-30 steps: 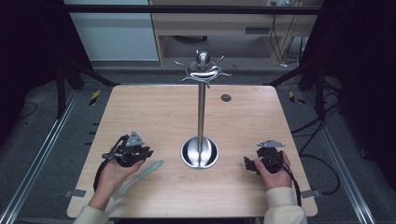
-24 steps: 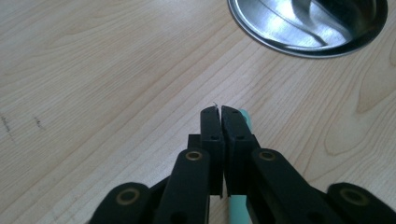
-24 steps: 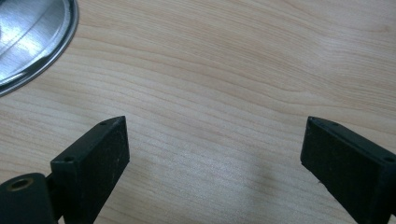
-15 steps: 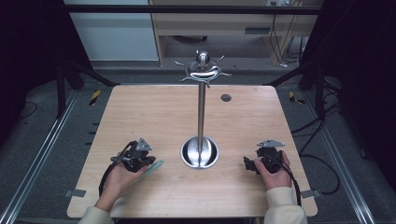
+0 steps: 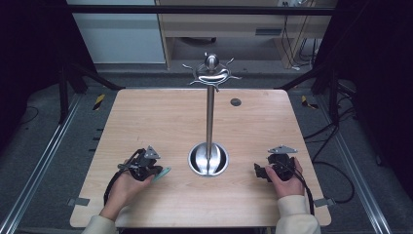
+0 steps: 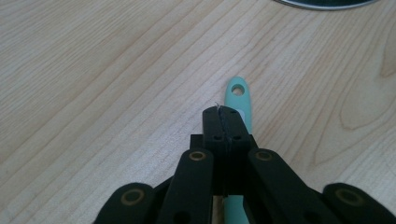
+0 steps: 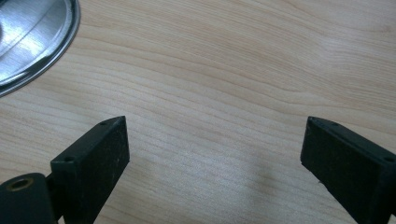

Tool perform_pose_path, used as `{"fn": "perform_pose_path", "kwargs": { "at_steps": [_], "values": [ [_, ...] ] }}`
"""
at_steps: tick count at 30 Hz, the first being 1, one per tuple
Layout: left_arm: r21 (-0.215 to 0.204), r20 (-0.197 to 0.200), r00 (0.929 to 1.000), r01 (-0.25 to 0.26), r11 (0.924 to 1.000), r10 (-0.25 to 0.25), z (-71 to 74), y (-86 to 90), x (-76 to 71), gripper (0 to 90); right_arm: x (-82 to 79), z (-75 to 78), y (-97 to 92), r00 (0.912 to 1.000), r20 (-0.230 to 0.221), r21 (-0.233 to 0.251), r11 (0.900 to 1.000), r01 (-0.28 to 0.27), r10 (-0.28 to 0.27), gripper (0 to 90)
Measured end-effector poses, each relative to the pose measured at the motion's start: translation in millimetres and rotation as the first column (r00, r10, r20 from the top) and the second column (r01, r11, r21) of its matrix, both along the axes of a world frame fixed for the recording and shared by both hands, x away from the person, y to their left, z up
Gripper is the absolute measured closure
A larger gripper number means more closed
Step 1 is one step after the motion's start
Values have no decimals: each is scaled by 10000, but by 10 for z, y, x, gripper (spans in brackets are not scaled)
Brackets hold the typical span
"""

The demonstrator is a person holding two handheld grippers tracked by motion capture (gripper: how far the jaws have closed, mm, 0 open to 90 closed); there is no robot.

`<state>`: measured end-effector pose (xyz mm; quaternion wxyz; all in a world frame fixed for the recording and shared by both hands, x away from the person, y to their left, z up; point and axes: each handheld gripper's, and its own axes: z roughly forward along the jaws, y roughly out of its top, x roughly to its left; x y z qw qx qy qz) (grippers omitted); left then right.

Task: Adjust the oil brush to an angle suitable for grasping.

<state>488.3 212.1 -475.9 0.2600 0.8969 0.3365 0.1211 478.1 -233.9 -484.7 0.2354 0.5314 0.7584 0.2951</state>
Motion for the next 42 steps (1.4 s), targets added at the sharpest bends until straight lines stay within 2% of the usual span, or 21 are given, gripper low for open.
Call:
{"fn": "perform_pose_path", "kwargs": {
  "at_steps": [6, 10, 14, 19, 21, 24, 26, 27, 28, 29, 31, 35, 38, 42],
  "values": [
    [52, -70, 9996, 282, 9996, -282, 3, -63, -45, 900, 2, -4, 8, 10000, 4, 32, 10000, -19, 19, 85],
    [231, -62, 9986, 519, 9984, -518, 11, -115, -104, 900, 1, 1, 0, 10000, 5, 44, 10000, -29, 29, 85],
    [573, -83, 9955, 943, 9939, -939, 35, -198, -213, 900, 2, 6, 0, 10000, 9, 78, 10000, -25, 25, 85],
    [733, 114, 9948, 998, 9923, -1009, 226, -193, -288, 900, 3, 15, -8, 10000, 69, 82, 10000, -36, 36, 84],
    [1248, 49, 9926, 1196, 9849, -1212, 333, -144, -324, 900, 5, 16, -10, 10000, 80, 101, 9999, -7, 6, 84],
    [1619, -149, 9923, 1240, 9790, -1232, 457, -51, -376, 899, 3, 21, -9, 10000, 85, 111, 9999, 24, -25, 84],
    [1906, -415, 9908, 1348, 9724, -1292, 492, -2, -406, 887, 0, 26, -11, 10000, 74, 116, 9999, 7, -8, 84],
    [2135, -569, 9888, 1470, 9658, -1379, 496, 17, -418, 881, 1, 28, -10, 10000, 88, 129, 9999, 13, -14, 84],
    [2135, -569, 9888, 1470, 9658, -1379, 496, 17, -418, 876, 1, 28, -10, 10000, 88, 129, 9999, 13, -14, 84],
    [2441, -821, 9857, 1631, 9559, -1473, 474, 35, -446, 868, 2, 32, -12, 9999, 131, 115, 9999, 26, -28, 84],
    [2693, -1037, 9823, 1786, 9464, -1559, 450, 46, -460, 843, 3, 33, -16, 9999, 166, 111, 9999, 10, -12, 84],
    [2832, -1390, 9789, 1843, 9412, -1499, 423, 56, -464, 779, -3, 40, -18, 9998, 194, 122, 9999, 33, -36, 84],
    [3088, -1636, 9735, 2045, 9289, -1599, 398, 58, -452, 744, -9, 48, -33, 9998, 215, 139, 9999, 50, -53, 83],
    [3109, -1851, 9697, 2116, 9266, -1594, 368, 57, -432, 731, -7, 46, -41, 9998, 203, 155, 9999, 56, -59, 84]
  ]
}}
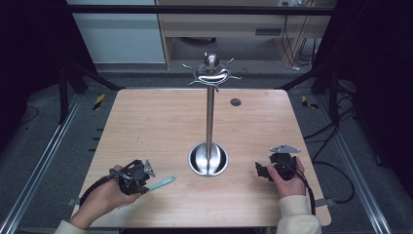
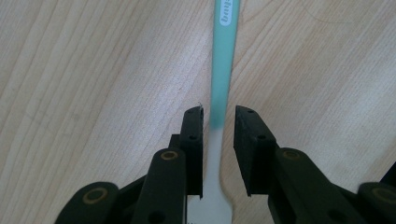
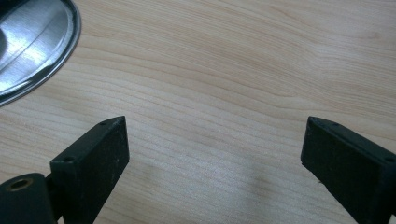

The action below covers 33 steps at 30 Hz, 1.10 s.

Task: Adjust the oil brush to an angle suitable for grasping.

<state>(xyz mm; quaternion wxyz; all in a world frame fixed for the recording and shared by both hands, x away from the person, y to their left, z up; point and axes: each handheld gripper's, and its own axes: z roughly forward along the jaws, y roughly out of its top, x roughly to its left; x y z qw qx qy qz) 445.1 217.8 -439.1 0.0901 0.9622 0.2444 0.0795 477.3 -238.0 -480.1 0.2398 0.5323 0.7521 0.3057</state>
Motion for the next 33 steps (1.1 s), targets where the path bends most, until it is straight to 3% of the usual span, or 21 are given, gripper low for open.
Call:
{"fn": "perform_pose_path", "kwargs": {
  "at_steps": [4, 17, 33],
  "values": [
    [144, -332, 9994, 56, 9999, -52, -66, 4, 30, 722, 0, 0, 1, 10000, 5, -33, 10000, -7, 7, 84],
    [434, -669, 9977, 148, 9989, -119, -164, 4, 98, 741, 0, -1, 6, 10000, -68, -28, 10000, -41, 41, 84],
    [503, -831, 9962, 302, 9983, -260, -216, -17, 114, 772, -4, 0, 19, 9999, -56, -17, 9999, -103, 103, 87]
  ]
}}
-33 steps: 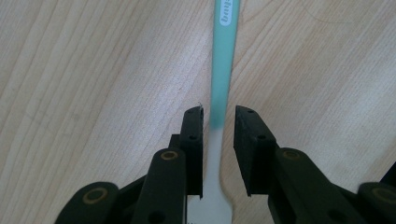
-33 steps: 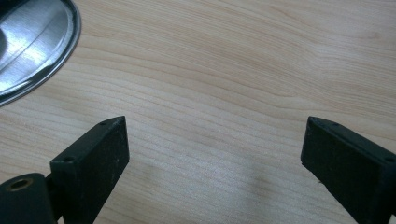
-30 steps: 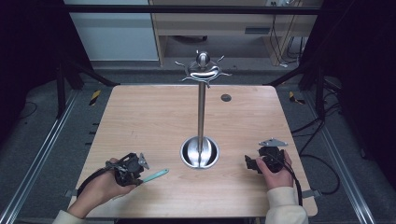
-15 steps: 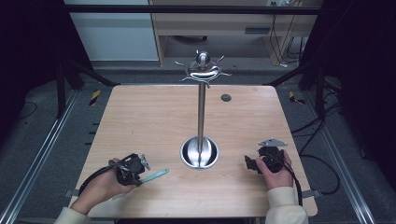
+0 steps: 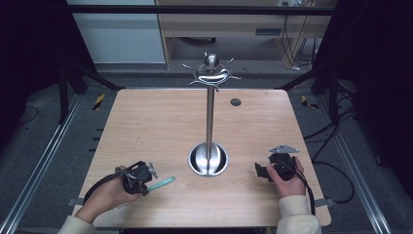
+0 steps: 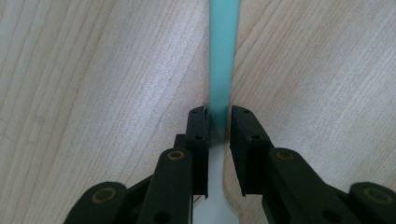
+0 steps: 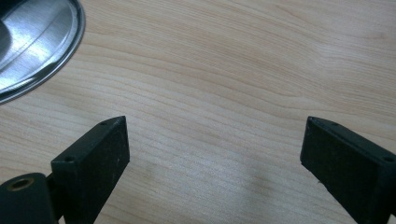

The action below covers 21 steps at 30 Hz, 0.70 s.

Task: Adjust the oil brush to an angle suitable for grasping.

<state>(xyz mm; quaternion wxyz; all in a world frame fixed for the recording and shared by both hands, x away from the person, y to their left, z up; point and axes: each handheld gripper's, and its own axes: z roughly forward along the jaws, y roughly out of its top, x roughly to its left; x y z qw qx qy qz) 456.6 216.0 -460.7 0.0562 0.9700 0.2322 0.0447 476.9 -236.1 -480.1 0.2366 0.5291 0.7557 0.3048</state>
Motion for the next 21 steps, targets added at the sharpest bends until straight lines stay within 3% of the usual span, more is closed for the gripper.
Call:
{"fn": "perform_pose_path", "kwargs": {
  "at_steps": [13, 21],
  "values": [
    [4, -36, 10000, 14, 10000, -14, -11, 11, 14, 814, 2, -3, -2, 10000, -15, -22, 10000, 14, -14, 87],
    [-765, 427, 9990, -110, 9970, 143, 156, 57, -28, 816, 3, -7, 0, 10000, -33, -34, 10000, 11, -11, 87]
  ]
}}
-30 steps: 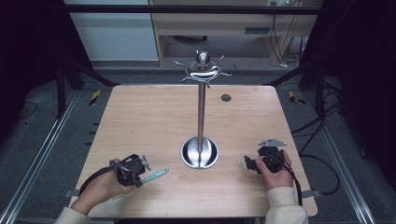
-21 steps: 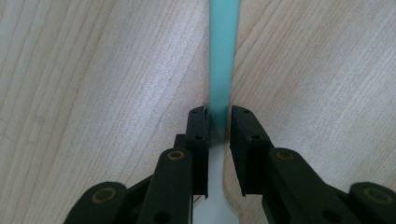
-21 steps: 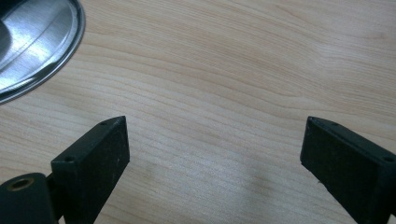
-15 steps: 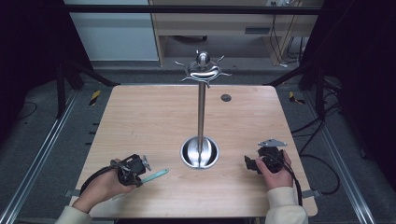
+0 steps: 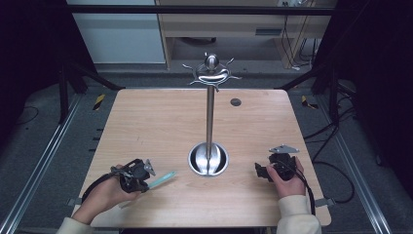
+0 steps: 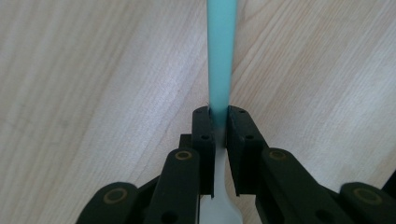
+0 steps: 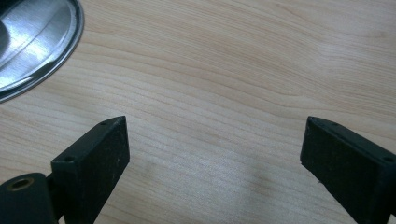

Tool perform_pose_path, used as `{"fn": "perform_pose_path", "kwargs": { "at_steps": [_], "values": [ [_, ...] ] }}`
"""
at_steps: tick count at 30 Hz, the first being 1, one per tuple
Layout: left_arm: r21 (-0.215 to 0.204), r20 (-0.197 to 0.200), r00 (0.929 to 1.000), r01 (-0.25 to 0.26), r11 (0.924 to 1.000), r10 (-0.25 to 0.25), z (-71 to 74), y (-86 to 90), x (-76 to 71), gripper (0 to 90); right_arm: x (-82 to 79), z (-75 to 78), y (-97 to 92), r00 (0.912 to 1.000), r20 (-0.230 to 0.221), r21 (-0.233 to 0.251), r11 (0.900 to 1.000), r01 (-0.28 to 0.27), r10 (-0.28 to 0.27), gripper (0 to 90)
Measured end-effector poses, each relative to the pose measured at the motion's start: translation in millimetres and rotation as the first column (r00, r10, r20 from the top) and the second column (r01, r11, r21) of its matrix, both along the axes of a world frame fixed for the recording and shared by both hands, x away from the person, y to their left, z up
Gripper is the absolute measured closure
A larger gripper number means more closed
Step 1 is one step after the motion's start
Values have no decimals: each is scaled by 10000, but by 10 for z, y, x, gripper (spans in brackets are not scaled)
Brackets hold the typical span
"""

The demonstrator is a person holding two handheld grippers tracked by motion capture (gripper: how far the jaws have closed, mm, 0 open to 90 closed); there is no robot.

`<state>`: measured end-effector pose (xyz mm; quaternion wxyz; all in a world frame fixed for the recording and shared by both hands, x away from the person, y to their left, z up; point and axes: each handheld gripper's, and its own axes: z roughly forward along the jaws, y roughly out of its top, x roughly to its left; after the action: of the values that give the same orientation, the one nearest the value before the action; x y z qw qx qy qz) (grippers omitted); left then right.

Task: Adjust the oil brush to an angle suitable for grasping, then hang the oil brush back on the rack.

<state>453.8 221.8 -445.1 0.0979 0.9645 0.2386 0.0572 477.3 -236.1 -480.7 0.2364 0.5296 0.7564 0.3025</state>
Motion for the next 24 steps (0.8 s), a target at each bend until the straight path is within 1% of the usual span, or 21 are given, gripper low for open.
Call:
{"fn": "perform_pose_path", "kwargs": {
  "at_steps": [1, 3, 6, 7, 8, 9, 10, 13, 15, 16, 17, 18, 19, 20, 21, 22, 24],
  "values": [
    [-320, 203, 9998, -44, 9995, 51, 69, 16, -24, 816, -1, 1, 1, 10000, 13, 9, 10000, -2, 2, 87],
    [-642, 415, 9991, -69, 9979, 96, 131, 32, -47, 816, -2, 3, 2, 10000, 23, 14, 10000, -7, 7, 87],
    [-924, 695, 9974, -117, 9956, 181, 205, 64, -63, 817, -4, 5, -1, 10000, 74, 9, 10000, 27, -27, 85],
    [-924, 695, 9974, -117, 9956, 181, 205, 64, -63, 817, -6, 9, -3, 10000, 88, 39, 10000, 28, -28, 85],
    [-1118, 869, 9957, -221, 9935, 320, 250, 89, -74, 817, -7, 13, -3, 9999, 105, 48, 10000, 51, -51, 85],
    [-1263, 961, 9946, -260, 9917, 383, 279, 107, -79, 817, -9, 16, -5, 9999, 124, 66, 10000, 24, -25, 85],
    [-1317, 1025, 9940, -252, 9910, 389, 299, 120, -79, 817, -10, 16, -3, 9999, 139, 81, 10000, 32, -33, 85],
    [-1772, 1271, 9898, -413, 9833, 644, 379, 171, -90, 817, -6, 12, 1, 9999, 152, 37, 10000, 10, -11, 85],
    [-1898, 1454, 9867, -442, 9808, 726, 427, 197, -93, 817, -5, 11, 10, 9999, 121, 55, 10000, 13, -14, 85],
    [-2056, 1543, 9846, -492, 9774, 820, 452, 208, -97, 817, -6, 11, 10, 9999, 109, 41, 10000, 0, -1, 85],
    [-2056, 1543, 9846, -492, 9774, 820, 452, 208, -97, 818, -6, 12, 12, 9999, 119, 35, 10000, 7, -7, 85],
    [-2373, 1853, 9775, -554, 9699, 1012, 508, 223, -112, 817, -10, 14, 14, 9999, 132, 44, 10000, 22, -23, 84],
    [-2490, 1950, 9753, -528, 9671, 1034, 547, 232, -119, 818, -11, 15, 12, 9999, 144, 21, 10000, 5, -6, 84],
    [-2688, 2121, 9703, -564, 9615, 1162, 579, 234, -132, 817, -12, 14, 12, 9999, 138, 20, 10000, 6, -7, 84],
    [-2823, 2220, 9673, -565, 9577, 1225, 614, 239, -143, 817, -12, 11, 10, 9999, 145, 37, 10000, -7, 6, 84],
    [-3041, 2347, 9623, -619, 9506, 1377, 643, 239, -156, 818, -12, 11, 8, 9999, 151, 34, 10000, -1, 0, 84],
    [-3273, 2527, 9554, -642, 9427, 1528, 700, 237, -174, 817, -13, 12, 9, 9999, 158, 39, 10000, 5, -6, 84]
  ]
}}
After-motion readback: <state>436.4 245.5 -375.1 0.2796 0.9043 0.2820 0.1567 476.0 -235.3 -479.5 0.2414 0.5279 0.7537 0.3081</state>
